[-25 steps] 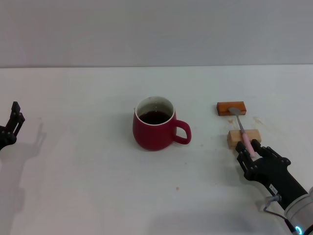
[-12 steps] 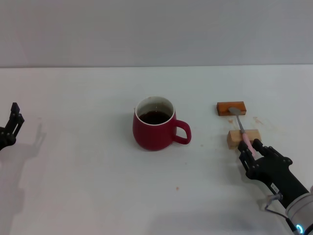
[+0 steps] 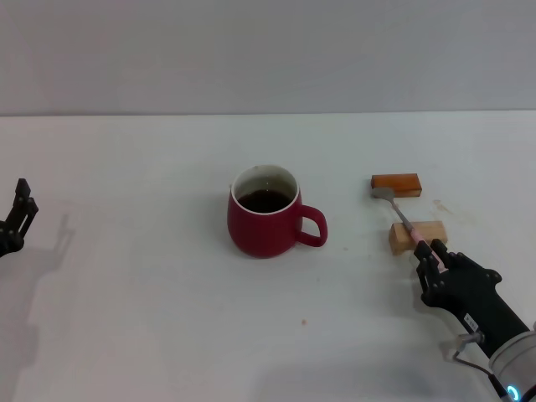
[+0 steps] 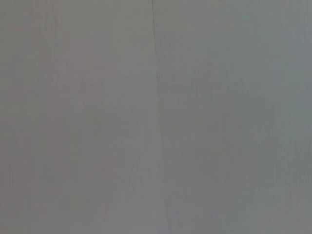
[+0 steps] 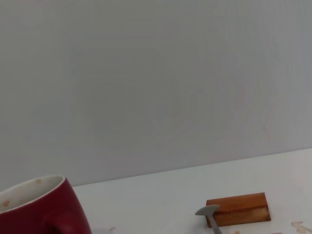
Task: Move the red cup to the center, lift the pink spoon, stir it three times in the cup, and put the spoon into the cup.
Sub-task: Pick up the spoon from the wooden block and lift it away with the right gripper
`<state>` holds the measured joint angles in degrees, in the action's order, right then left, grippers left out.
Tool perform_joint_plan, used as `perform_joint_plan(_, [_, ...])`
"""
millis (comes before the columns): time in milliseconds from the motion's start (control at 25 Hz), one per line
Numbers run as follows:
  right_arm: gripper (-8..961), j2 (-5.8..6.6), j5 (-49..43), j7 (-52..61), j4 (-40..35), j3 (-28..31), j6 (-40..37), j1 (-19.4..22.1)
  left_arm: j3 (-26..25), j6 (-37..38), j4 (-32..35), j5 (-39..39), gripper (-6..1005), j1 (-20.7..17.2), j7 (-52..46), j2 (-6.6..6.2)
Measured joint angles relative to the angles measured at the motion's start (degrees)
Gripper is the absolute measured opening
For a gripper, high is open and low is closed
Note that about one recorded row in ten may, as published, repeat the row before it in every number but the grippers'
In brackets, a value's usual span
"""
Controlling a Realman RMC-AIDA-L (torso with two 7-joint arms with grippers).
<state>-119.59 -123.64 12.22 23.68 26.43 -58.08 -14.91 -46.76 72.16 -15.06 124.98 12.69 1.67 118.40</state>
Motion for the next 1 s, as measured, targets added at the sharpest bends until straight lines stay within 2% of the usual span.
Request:
perform_joint_plan(240, [155, -0.04, 0.05, -0.36, 0.09, -0.13, -1.75, 0.39, 0.0, -0.15, 0.29, 0.0, 859, 0.39, 0.04, -0.01])
perform_joint_plan(520, [154, -0.02, 0.67, -4.97, 0.23, 0.63, -7.83, 3.11, -0.01, 1.56, 0.21, -0.01, 859, -0.22, 0.58, 0.05])
perform_joint_plan(1000, [155, 0.23, 1.2, -6.4, 0.22, 0.34, -8.17, 3.15, 0.0, 2.29, -0.03, -0.2, 859, -1.0, 0.52, 0.08])
